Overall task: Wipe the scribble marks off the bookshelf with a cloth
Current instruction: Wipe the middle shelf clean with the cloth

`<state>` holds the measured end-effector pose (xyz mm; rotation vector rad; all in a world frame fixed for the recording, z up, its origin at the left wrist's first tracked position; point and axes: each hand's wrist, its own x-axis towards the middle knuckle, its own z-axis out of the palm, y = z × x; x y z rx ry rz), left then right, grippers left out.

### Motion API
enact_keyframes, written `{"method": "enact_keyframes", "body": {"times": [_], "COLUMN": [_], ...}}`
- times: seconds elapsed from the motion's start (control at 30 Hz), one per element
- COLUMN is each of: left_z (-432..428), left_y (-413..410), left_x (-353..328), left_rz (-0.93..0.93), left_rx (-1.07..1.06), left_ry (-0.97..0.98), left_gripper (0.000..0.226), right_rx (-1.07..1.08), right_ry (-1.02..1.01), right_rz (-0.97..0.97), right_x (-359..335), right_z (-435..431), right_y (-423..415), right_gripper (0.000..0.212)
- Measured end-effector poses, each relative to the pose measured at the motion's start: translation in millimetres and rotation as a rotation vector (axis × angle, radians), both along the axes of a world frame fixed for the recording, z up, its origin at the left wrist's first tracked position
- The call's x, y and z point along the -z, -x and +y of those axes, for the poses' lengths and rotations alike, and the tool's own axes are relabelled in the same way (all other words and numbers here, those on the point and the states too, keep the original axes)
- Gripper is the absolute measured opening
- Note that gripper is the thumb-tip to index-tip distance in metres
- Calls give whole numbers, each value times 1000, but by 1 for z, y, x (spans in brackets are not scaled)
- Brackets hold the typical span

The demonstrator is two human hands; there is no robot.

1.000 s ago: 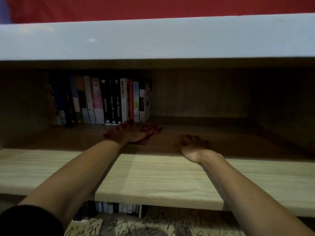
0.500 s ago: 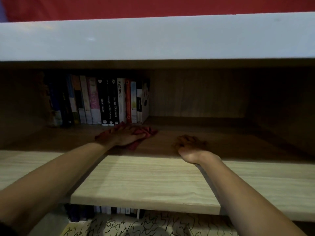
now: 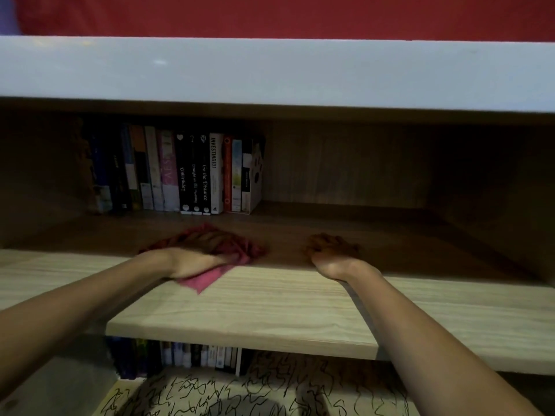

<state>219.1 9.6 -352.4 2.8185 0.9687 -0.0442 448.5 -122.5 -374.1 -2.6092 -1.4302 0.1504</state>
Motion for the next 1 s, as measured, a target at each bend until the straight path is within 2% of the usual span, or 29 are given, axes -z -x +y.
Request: {"method": "enact_keyframes", "body": {"times": [0.1, 0.17, 0.37, 0.47, 0.6, 0.63, 0.73, 0.77, 0.83, 0.93, 1.0], "left_z": [30, 33, -35, -64, -32, -21, -9, -11, -26, -60, -77], "left_y": [-32, -43, -3, 49, 92, 93, 76, 67, 50, 33, 37], "left_x": [7, 11, 15, 15, 5, 4, 5, 5, 8, 14, 18], "left_rz": [-20, 51, 72, 87, 102, 97, 85, 94, 119, 103, 71], "left_rx": [-118, -193, -120, 9, -143, -214, -382, -404, -383, -244, -160], "left_ry": [-116, -120, -113, -149, -75, -74, -116, -119, -101, -128, -143], "left_gripper": [91, 80, 89, 124, 141, 139, 103, 98, 102, 90, 90], "right_rx": [12, 25, 28, 33, 40, 41, 49, 53, 62, 63, 61], "right_ry": [-4, -6, 17, 25, 40, 41, 45, 48, 48, 50, 54], "right_rz": [2, 7, -14, -24, -31, -34, -43, -42, -36, -35, -43], "right_x": [-1, -1, -2, -2, -2, -2, -3, -3, -4, -5, -6], "right_z": [2, 2, -4, -5, -6, -6, -7, -7, -7, -10, -12], "right_y": [-2, 0, 5, 7, 7, 8, 10, 10, 12, 15, 17], "right_gripper": [54, 54, 55, 55, 56, 56, 56, 55, 56, 57, 57]}}
